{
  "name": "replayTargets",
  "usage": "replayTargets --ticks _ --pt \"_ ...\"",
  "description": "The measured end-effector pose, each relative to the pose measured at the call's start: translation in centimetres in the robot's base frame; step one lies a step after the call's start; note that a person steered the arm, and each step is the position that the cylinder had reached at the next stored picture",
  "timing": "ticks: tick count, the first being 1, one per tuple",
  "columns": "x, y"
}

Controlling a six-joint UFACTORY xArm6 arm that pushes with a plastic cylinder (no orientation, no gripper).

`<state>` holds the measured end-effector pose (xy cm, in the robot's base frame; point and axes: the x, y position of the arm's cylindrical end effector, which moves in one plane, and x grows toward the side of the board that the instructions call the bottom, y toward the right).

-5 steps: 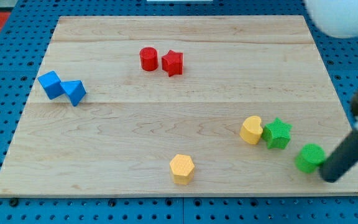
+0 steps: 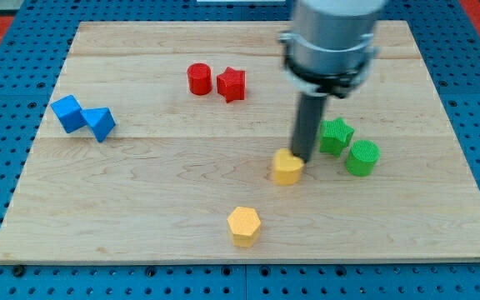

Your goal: Move the yellow blocks diagonal to each other

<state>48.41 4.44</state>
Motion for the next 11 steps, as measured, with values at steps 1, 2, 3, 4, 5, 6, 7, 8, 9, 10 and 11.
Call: replayTargets --ticks 1,2,3,4,5,6,7,8,9,10,11 --pt "-0.3 -2.8" --pt "2.9 6.1" --pt "12.6 7.2" --pt "13.5 2.1" --pt "10.9 -0.2" --pt "9.4 -4.1" --pt "13.5 -4.0" --pt "13.5 -5.4" --pt "11.3 -14.0" --pt "9.1 -17.3" --pt "5.1 -12.3"
